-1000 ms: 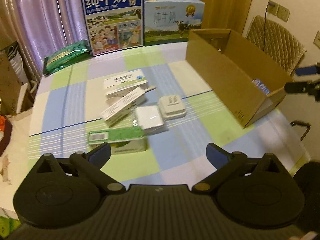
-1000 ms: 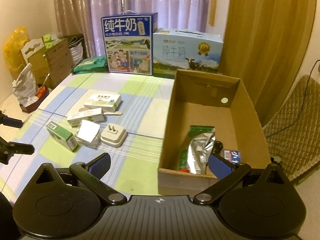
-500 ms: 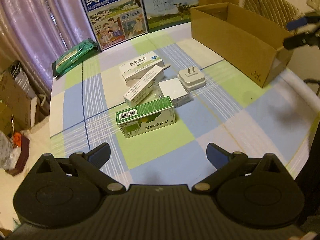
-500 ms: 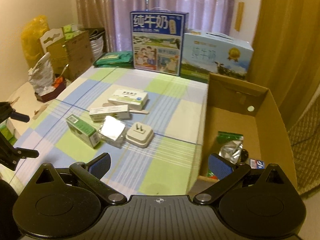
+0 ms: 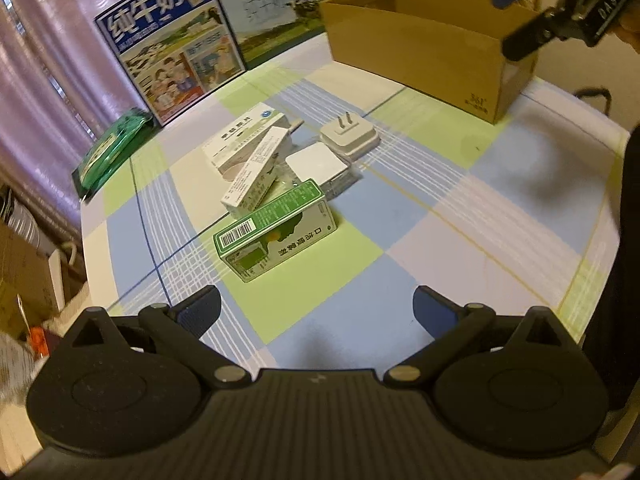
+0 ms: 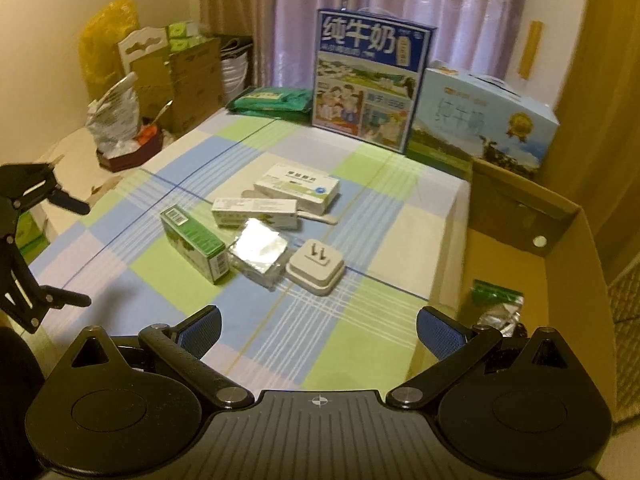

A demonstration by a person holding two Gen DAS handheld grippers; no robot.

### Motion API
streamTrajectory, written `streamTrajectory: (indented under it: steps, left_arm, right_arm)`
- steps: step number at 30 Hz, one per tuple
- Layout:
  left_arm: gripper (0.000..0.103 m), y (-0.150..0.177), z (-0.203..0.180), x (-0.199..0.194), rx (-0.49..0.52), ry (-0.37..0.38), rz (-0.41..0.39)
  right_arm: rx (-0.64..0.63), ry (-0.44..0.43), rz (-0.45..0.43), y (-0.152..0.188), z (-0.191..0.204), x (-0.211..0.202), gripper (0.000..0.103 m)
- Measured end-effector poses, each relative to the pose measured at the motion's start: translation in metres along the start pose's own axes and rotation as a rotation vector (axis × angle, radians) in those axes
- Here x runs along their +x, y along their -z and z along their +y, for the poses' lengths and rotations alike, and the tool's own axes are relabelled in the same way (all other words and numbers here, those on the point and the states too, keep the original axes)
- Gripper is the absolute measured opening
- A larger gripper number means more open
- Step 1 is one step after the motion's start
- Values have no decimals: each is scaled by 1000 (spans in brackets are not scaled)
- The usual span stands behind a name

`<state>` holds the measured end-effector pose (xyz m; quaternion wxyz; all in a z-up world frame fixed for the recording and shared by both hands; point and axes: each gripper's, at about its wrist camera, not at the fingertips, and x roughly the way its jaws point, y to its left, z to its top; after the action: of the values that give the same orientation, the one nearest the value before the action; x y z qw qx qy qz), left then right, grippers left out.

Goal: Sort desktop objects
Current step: 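Withdraw both tools from the box back over the table, then grasp the green box with the left tool while the right tool grasps the foil-wrapped pad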

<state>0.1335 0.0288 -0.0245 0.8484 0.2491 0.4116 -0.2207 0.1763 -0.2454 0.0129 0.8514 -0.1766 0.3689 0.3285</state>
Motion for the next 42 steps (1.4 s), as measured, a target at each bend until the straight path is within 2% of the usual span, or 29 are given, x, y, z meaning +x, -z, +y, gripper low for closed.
streamTrajectory:
  steps: [14,27,39,42]
  left_arm:
    - [100,-7,14,16,211,22,0]
    - [99,-24,34,57,407,51,14]
    - [89,-37,37,102,512,132,34]
    - [84,-41,39,111,525,148,35]
  right_arm:
    - [-239,-98,28,-8,36,46,101]
    - [-388,-161,77,-20,44,103,101]
    - [-463,-225,149,-24,46,162,101]
    - [-484,-233,140,-27,45,175,101]
